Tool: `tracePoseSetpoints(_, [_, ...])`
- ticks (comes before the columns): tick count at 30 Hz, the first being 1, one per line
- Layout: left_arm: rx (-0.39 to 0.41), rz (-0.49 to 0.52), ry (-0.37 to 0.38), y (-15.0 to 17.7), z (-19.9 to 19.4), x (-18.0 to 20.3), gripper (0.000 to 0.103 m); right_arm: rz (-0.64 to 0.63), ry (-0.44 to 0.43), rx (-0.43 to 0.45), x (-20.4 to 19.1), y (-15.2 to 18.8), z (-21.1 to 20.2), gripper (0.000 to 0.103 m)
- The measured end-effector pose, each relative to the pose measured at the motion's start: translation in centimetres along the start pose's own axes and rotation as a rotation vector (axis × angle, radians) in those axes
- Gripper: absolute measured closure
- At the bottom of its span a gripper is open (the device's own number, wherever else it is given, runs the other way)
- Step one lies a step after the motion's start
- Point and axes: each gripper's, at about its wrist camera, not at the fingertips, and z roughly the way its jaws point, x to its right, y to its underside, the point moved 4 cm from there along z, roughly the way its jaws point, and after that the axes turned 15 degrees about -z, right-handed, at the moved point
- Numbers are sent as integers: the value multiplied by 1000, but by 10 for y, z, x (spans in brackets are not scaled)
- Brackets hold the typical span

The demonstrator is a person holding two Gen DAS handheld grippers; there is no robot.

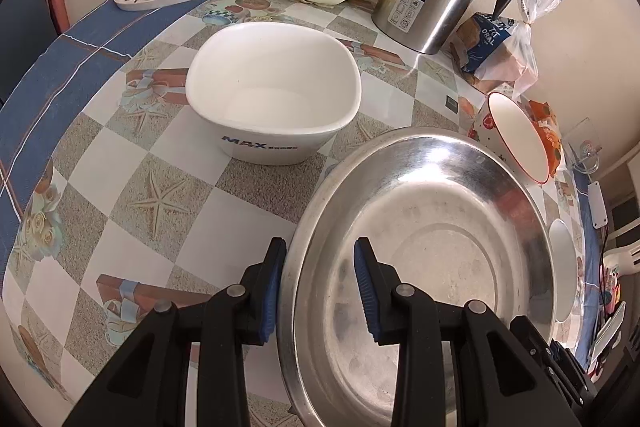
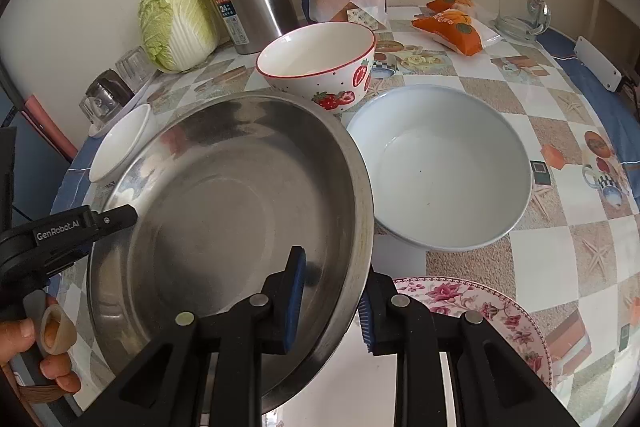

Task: Organize plates and bowls
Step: 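Carry the basin with the left gripper toward the white MAX bowl, then lower the basin onto the table and open the left gripper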

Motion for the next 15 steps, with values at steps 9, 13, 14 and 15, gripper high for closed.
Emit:
tracePoseSetpoints(9, [-14, -18, -5, 0, -1, -3, 66, -6, 8, -11, -1, 0, 1, 76])
tracePoseSetpoints(13, [3, -14, -33, -1, -5, -5, 51, -4, 31, -8, 1, -2, -3, 76])
tracePoseSetpoints(14, [2, -17, -31, -2, -6, -6, 51, -1, 36, -8, 3, -2, -5, 76])
tracePoseSetpoints(15, [1, -19, -31, -2, -7, -6, 49, 4, 40, -10, 4, -2, -5, 76])
